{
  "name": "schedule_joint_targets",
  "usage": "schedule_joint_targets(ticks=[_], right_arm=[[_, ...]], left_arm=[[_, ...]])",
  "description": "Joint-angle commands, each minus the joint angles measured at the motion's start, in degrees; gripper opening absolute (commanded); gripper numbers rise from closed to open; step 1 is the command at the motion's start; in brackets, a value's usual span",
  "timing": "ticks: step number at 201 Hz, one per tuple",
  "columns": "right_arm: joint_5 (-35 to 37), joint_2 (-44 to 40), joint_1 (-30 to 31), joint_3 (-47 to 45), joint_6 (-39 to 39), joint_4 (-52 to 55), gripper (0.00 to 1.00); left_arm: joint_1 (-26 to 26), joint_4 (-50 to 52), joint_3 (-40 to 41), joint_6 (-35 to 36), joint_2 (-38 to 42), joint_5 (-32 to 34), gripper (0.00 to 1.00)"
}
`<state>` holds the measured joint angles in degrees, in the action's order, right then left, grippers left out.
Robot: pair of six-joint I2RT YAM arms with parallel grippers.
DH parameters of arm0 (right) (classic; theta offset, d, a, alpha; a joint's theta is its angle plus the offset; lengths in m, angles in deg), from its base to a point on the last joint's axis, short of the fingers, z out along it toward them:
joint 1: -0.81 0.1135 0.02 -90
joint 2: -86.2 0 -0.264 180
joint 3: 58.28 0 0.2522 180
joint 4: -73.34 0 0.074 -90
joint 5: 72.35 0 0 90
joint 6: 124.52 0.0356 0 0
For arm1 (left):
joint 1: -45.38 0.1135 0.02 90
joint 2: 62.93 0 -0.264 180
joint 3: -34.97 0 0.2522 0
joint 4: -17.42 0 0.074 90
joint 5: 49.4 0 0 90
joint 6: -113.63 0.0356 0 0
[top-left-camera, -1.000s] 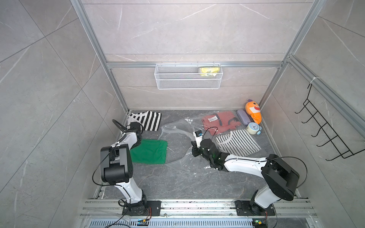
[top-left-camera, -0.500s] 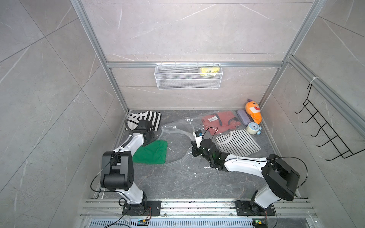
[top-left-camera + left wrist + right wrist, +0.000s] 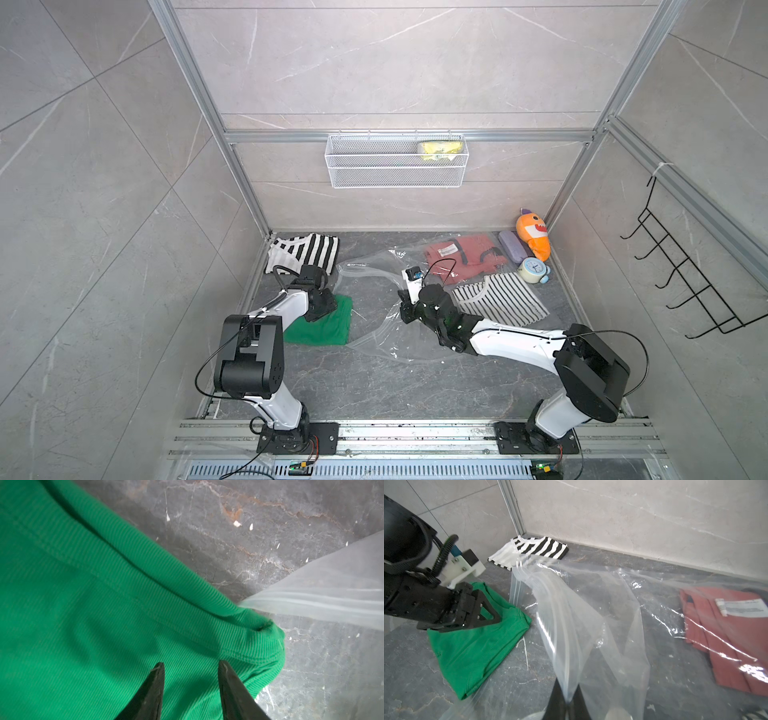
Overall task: Take the tank top out of the vacuum bag
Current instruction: Take out the tank top from the vacuum bag.
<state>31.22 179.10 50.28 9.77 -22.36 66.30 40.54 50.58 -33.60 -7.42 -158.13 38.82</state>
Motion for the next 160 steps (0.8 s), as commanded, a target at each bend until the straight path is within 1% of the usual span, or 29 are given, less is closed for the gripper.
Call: schedule_joint_targets(ticks=[1, 19, 64, 104, 160], right_arm=[[1.26, 0.70, -0.25, 2.17, -0.91, 0.95, 0.00], [2.21, 0.42, -0.25, 2.80, -1.33, 1.96, 0.00], [4.58, -0.61, -0.25, 4.95, -2.10, 4.57, 0.00], [4.81, -1.71, -0.25, 5.17, -2.45, 4.82, 0.00], [6.39, -3.08, -0.26, 6.37, -3.14, 6.55, 0.00]], left_arm=[[0.36, -2.86, 1.08, -0.72, -0.20, 0.78, 0.45], [1.19, -3.39, 1.76, -0.59, 0.19, 1.40, 0.45], [4.58, -4.78, 2.07, -1.03, -1.54, 0.31, 0.45], [6.95, -5.00, 1.51, -0.58, -2.59, 0.03, 0.45], [11.74, -6.51, 2.11, -1.03, -3.58, -2.43, 0.45]])
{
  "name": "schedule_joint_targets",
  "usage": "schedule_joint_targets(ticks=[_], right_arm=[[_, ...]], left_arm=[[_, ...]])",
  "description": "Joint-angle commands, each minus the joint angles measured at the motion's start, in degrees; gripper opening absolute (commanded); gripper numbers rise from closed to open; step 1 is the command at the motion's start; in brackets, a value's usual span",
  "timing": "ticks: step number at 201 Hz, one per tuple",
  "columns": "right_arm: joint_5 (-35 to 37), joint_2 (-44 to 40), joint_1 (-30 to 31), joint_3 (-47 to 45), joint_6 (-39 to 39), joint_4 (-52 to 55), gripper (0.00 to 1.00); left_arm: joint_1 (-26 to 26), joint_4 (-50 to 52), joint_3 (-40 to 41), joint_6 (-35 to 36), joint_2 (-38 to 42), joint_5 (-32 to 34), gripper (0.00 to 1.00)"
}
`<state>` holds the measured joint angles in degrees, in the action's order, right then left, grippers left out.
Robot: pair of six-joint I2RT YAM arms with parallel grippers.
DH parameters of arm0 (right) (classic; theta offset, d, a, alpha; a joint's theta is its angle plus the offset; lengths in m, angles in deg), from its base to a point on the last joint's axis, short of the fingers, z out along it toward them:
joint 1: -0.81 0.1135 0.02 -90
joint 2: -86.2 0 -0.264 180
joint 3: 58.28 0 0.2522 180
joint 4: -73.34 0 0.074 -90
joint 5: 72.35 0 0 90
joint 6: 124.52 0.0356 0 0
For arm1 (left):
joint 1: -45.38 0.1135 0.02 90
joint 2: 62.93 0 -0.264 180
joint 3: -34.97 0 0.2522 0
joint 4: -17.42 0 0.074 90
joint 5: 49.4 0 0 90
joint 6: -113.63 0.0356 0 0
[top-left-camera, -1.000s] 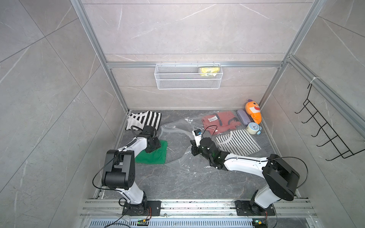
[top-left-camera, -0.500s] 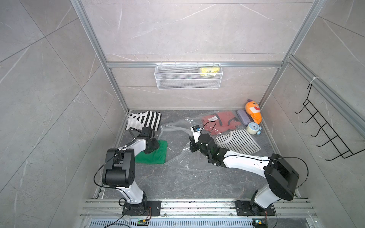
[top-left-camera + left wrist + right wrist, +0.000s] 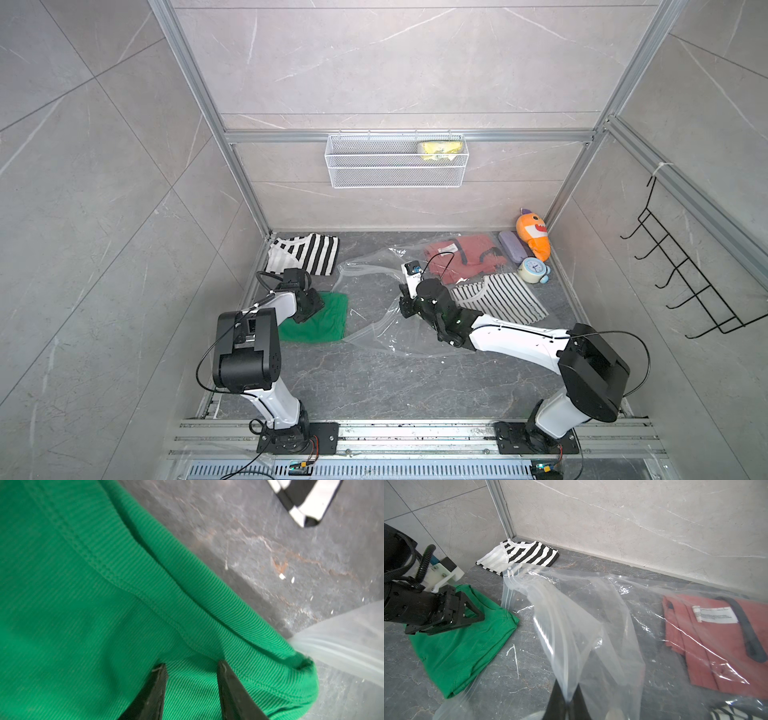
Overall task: Take the tank top out of the vacuum bag
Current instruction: Take out the tank top from the vacuum bag.
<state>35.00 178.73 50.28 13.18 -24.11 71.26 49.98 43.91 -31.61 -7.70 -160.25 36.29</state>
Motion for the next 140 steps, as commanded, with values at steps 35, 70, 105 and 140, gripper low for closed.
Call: schedule_joint_targets(ticks=[35, 70, 105, 140], right_arm=[[4.75, -3.32, -0.28, 4.28, -2.43, 3.00, 0.00], [6.64, -3.56, -0.30, 5.57, -3.12, 4.57, 0.00], [9.68, -3.91, -0.51, 8.18, -5.56, 6.82, 0.00], [10.24, -4.11, -1.11, 10.63, -7.20, 8.25, 0.00]], left_arm=[[2.81, -0.08, -0.09, -0.74, -0.33, 0.56, 0.45], [3.28, 0.52, -0.84, -0.52, -0.50, 1.09, 0.45], [3.27, -0.10, -0.39, -1.51, -0.82, 1.28, 0.45], [3.27, -0.16, 0.08, -1.72, 0.23, 1.55, 0.44]])
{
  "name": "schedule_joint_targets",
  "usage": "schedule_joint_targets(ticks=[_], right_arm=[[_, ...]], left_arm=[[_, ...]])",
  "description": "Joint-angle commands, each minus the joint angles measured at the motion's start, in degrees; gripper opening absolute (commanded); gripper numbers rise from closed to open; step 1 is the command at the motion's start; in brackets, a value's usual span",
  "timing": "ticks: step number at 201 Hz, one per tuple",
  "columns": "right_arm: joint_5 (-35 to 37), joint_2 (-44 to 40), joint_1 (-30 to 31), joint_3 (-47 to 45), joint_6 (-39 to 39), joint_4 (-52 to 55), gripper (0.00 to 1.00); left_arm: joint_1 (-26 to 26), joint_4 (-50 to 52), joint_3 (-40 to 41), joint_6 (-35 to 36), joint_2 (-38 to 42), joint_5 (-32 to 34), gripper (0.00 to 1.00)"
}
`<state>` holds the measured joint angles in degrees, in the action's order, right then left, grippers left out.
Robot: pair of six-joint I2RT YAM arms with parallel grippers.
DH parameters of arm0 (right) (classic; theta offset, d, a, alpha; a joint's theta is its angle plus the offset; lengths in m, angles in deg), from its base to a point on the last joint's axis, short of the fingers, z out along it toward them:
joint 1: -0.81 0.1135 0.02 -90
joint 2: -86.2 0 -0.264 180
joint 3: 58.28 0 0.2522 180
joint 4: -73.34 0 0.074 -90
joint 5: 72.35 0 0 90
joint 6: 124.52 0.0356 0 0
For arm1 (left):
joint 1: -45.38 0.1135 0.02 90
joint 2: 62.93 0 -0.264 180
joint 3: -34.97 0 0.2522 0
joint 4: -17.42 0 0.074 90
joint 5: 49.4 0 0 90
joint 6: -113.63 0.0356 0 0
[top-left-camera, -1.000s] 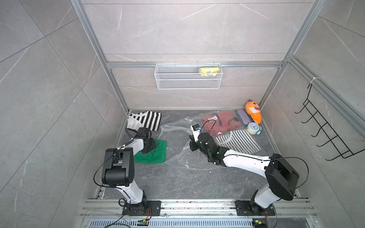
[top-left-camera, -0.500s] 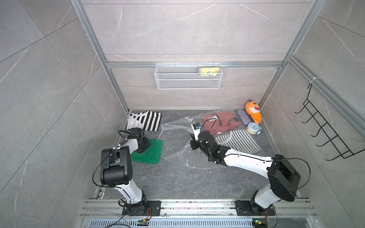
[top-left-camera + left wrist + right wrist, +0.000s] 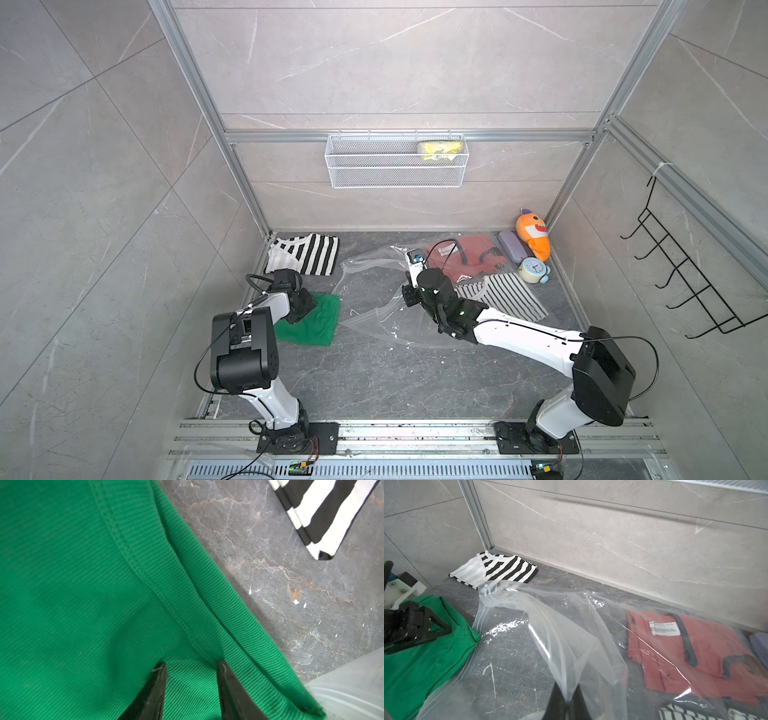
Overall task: Take the tank top out of the vacuum bag
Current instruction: Take out the tank top from the vacuum bag, then adjust the vacuum bag at the center of the board, then move the tank top to the center of the board.
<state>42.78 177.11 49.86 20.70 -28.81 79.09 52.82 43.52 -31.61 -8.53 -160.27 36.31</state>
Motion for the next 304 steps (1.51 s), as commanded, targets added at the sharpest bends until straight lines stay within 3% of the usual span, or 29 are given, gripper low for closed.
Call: schedule_joint_targets(ticks=[1, 66, 150, 230, 274, 304], right_arm=[[2.47, -2.50, -0.71, 3.18, -2.61, 0.44, 0.00], [0.97, -1.71, -3.78, 7.10, -1.85, 4.84, 0.00], [-1.60, -4.11, -7.99, 7.63, 0.40, 7.13, 0.00], [-2.46, -5.75, -9.69, 6.42, 0.62, 6.78, 0.00], [-2.99, -6.10, -9.86, 5.95, 0.90, 6.38, 0.00], [-2.78, -6.70, -10.38, 5.30, 0.62, 5.89, 0.00]], left_arm=[[0.45, 0.23, 0.08, -0.89, 0.32, 1.55, 0.44], [0.43, -3.98, 3.08, -4.79, 7.05, -0.60, 0.46], [0.38, -1.62, 1.81, -4.92, 10.94, -0.59, 0.49], [-0.20, 2.29, 1.33, -4.48, 9.20, 0.38, 0.51], [-2.52, 5.30, -0.71, -3.57, 5.37, 2.96, 0.51], [-3.61, 4.11, -1.80, -4.52, 1.53, 0.76, 0.50]])
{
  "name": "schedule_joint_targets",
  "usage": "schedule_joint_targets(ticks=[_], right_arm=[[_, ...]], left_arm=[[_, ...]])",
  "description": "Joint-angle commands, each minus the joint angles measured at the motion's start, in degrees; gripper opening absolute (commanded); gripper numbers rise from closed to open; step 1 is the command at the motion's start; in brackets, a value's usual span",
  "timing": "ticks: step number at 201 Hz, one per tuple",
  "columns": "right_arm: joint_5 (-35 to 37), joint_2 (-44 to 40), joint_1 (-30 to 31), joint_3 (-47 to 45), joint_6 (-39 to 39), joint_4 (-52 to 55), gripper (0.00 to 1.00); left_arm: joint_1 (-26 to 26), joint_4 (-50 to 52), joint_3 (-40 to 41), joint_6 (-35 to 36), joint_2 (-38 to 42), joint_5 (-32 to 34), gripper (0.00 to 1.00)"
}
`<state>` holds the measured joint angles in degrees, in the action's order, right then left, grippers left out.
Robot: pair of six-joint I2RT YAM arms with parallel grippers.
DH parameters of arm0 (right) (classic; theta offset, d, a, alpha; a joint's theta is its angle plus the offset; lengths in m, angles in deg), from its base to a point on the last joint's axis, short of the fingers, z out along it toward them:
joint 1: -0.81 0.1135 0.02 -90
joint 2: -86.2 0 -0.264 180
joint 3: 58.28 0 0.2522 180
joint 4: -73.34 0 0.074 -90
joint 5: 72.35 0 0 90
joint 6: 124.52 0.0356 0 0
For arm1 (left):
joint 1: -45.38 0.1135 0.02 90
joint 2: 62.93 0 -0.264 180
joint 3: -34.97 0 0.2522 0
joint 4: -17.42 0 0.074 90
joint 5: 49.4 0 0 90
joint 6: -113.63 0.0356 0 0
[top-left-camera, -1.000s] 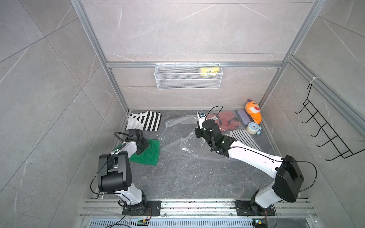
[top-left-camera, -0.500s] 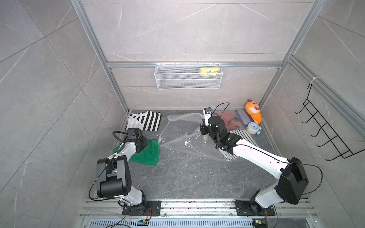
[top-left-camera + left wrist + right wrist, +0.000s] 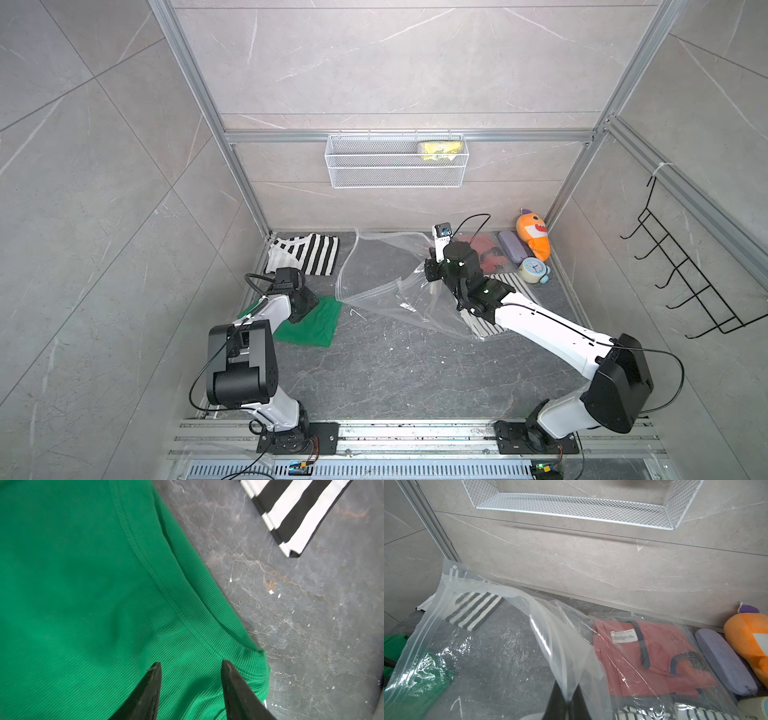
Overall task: Take the tank top out of the vacuum bag
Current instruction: Move the tank top to the center of the board.
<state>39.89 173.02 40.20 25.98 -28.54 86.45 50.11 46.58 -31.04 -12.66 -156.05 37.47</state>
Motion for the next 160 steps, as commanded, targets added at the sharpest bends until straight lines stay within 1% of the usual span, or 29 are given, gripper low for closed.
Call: schedule_joint_targets(ticks=[1, 51, 88, 110, 139, 160], right_arm=[[0.05, -2.62, -0.77, 0.00, 0.36, -1.47, 0.00], [-0.79, -2.20, -0.90, -0.10, 0.68, -1.46, 0.00], [-1.23, -2.01, -0.90, 0.09, 0.81, -1.45, 0.00], [-1.27, -2.09, -0.84, -0.01, 0.81, -1.41, 0.00], [-1.32, -2.10, -0.90, -0.09, 0.78, -1.54, 0.00], [-1.32, -2.01, -0.87, -0.18, 0.75, -1.65, 0.00]], left_arm=[[-0.97, 1.09, -2.39, -0.42, -2.82, -0.39, 0.50], [-4.67, -1.72, -3.72, -1.45, -7.61, 1.14, 0.49], [-5.17, -3.19, -6.25, -1.67, -11.12, 0.50, 0.48], [-5.17, -2.58, -8.18, -1.24, -12.72, 1.56, 0.48], [-5.16, -1.32, -9.19, -0.45, -12.98, 3.55, 0.48], [-5.17, -0.79, -8.35, -0.27, -11.16, 4.20, 0.48]])
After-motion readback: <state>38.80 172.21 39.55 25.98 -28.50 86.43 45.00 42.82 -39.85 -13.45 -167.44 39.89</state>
